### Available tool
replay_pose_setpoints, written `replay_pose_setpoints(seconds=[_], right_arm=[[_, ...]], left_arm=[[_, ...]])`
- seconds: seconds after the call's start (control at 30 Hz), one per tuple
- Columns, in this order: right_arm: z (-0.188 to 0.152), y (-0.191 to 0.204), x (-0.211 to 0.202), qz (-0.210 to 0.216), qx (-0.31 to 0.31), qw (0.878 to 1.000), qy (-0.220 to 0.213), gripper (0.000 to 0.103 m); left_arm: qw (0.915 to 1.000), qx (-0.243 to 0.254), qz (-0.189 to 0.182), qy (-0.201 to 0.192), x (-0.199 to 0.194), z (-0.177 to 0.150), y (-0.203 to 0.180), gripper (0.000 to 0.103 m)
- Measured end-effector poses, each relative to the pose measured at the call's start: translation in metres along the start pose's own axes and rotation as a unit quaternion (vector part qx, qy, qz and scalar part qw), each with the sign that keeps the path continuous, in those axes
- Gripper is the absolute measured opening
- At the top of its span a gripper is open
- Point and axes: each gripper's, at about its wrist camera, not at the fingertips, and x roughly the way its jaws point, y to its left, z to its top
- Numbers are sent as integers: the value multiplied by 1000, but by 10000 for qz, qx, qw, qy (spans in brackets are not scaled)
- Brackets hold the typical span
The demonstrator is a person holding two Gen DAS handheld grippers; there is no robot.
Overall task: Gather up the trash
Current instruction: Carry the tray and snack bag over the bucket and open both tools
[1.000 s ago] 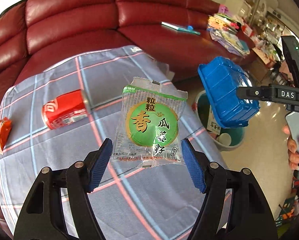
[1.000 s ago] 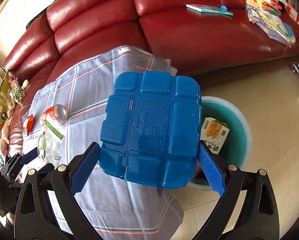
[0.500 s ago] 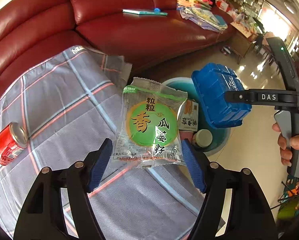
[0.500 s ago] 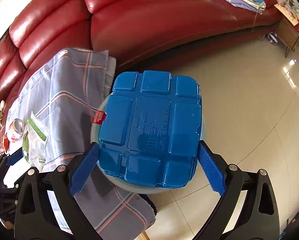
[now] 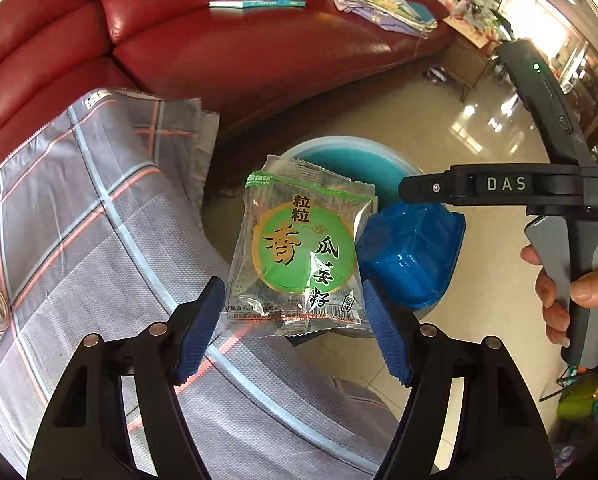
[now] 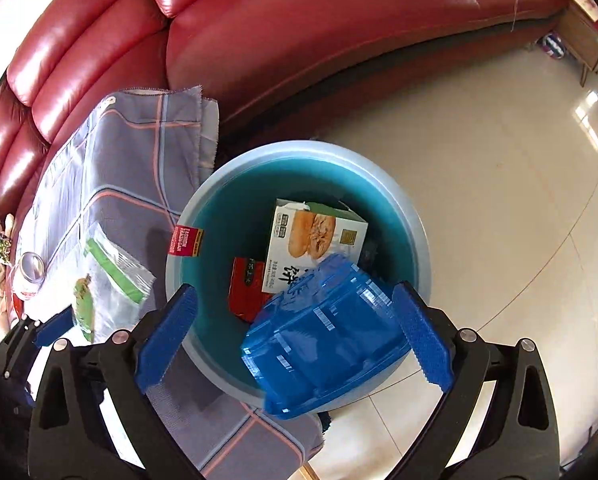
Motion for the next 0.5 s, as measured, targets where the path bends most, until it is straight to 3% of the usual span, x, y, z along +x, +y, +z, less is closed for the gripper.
replay_pose_setpoints(seconds=[0.4,0.5], right_arm=[[3,-30,-19,-190,305,9990,-263,94],[3,-34,-19,-266,324,9988,-249,94]], left_arm=[[9989,132,-357,261,45,18,-22,72],[9987,211,-406,245,51,23,-30,76]])
